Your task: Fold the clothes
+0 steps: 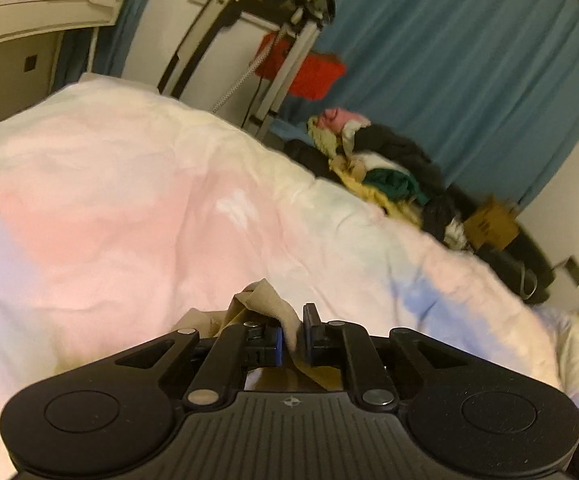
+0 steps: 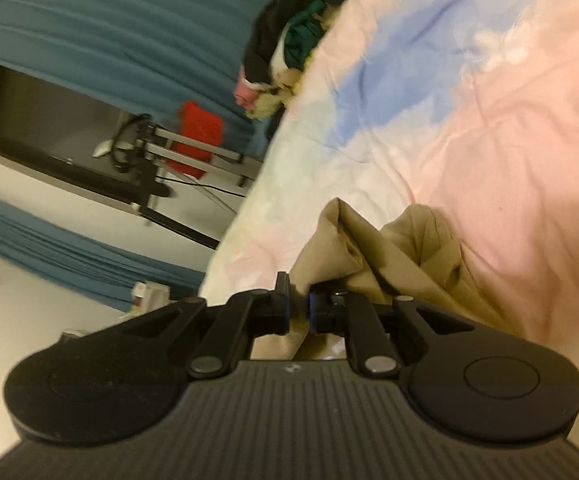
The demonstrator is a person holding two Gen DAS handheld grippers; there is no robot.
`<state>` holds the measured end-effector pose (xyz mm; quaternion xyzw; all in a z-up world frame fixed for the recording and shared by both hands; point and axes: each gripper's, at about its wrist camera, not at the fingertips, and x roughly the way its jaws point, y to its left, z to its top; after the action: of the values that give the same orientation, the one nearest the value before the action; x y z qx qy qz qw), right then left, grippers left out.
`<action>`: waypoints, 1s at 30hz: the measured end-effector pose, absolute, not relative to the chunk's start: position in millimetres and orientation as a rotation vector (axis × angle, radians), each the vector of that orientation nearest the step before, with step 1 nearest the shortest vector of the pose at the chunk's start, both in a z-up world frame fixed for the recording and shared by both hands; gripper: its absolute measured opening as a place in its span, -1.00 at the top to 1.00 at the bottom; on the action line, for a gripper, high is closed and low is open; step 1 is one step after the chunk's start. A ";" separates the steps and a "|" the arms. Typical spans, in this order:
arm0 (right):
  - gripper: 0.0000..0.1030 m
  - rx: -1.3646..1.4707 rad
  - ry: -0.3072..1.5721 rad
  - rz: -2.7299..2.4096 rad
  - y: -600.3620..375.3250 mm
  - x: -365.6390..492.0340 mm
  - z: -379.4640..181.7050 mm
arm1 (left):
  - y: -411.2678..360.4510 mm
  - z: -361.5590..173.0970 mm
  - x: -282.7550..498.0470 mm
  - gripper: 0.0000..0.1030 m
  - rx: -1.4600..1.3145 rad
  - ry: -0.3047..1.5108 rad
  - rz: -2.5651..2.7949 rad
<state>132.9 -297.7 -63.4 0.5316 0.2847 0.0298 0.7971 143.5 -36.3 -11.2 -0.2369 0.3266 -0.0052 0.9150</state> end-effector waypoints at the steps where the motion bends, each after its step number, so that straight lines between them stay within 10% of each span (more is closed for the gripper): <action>1: 0.74 1.155 0.621 0.059 -299.5 139.1 -72.5 | -35.3 -17.4 148.3 0.75 -0.490 0.683 -0.016; 7: 0.74 1.112 0.693 0.089 -302.7 154.7 -95.9 | -30.3 -30.3 153.4 0.58 -0.501 0.678 -0.052; 10: 0.69 1.058 0.692 0.133 -302.0 150.9 -85.9 | -31.1 -22.7 143.7 -0.16 -0.499 0.617 -0.091; 12: 0.28 1.030 0.681 0.160 -301.9 143.4 -78.6 | -35.9 -15.1 134.3 -0.56 -0.447 0.554 -0.105; 15: -0.24 0.995 0.643 0.242 -300.5 130.2 -69.1 | -44.7 -2.6 117.8 -0.64 -0.328 0.477 -0.115; 30: 0.39 0.433 0.644 0.230 -260.5 148.8 -59.6 | -73.2 -45.3 142.6 -0.67 -0.106 0.624 -0.123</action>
<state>148.8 -260.5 -59.6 0.2108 0.3135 0.1119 0.9191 142.6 -73.2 -45.3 -0.0519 0.3067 -0.0602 0.9485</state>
